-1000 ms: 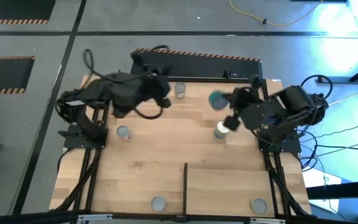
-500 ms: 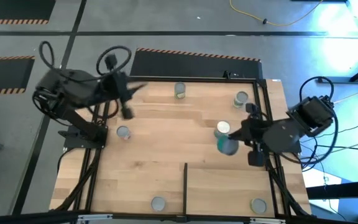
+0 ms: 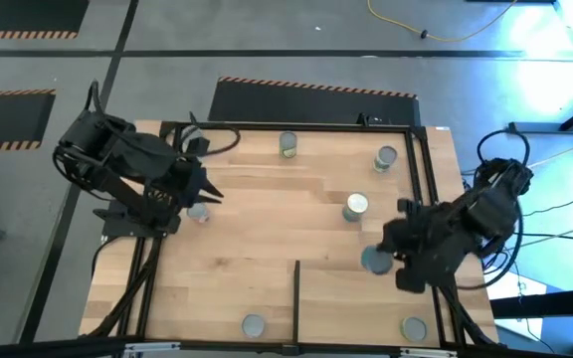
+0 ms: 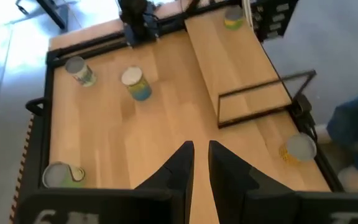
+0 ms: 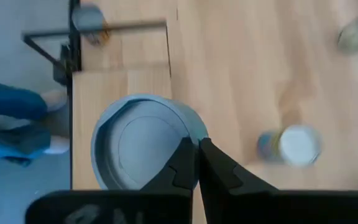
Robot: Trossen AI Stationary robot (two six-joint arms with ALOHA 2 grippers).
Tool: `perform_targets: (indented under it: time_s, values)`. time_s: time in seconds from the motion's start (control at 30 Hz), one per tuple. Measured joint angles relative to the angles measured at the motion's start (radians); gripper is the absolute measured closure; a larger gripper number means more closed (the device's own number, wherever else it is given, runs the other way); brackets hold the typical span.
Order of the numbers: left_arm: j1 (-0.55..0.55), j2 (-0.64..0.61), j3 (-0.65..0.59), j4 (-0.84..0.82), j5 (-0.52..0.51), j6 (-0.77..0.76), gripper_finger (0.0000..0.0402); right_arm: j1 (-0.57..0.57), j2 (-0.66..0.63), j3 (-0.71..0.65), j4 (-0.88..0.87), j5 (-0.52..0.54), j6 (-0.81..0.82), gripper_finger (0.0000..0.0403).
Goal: Pick and place cans onto a shelf
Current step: Put the canned tuna on the shelf
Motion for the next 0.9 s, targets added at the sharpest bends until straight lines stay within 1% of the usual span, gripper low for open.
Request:
perform_targets:
  time_s: [0.07, 0.17, 0.27, 0.33, 0.43, 0.53, 0.63, 0.73, 0.9]
  values:
    - [0.0, 0.0, 0.0, -0.016, 0.005, 0.002, 0.036, 0.02, 0.002, -0.055, 0.014, -0.042, 0.097, 0.0392]
    - [0.001, -0.001, 0.0, -0.024, 0.017, 0.007, 0.036, 0.053, 0.002, -0.135, 0.098, -0.127, 0.227, 0.0392]
    - [0.0, -0.001, 0.0, -0.024, 0.078, 0.029, 0.036, 0.092, 0.002, -0.213, 0.23, -0.171, 0.297, 0.0392]
    - [0.0, -0.001, 0.0, -0.024, 0.09, 0.041, 0.036, 0.108, 0.002, -0.262, 0.288, -0.163, 0.341, 0.0392]
    - [0.001, -0.001, 0.0, -0.024, 0.096, 0.044, 0.036, 0.119, 0.002, -0.337, 0.312, -0.141, 0.413, 0.0392]
    - [0.0, -0.001, 0.0, -0.024, 0.112, 0.045, 0.036, 0.127, 0.002, -0.431, 0.351, -0.16, 0.469, 0.0392]
    - [0.0, -0.001, 0.0, -0.024, 0.113, 0.046, 0.036, 0.139, 0.002, -0.529, 0.487, -0.173, 0.479, 0.0392]
    - [0.0, -0.001, 0.0, -0.024, 0.112, 0.048, 0.036, 0.153, 0.002, -0.614, 0.58, -0.173, 0.493, 0.0392]
    - [0.0, -0.001, 0.0, -0.024, 0.112, 0.048, 0.036, 0.196, 0.002, -0.704, 0.64, -0.199, 0.591, 0.0392]
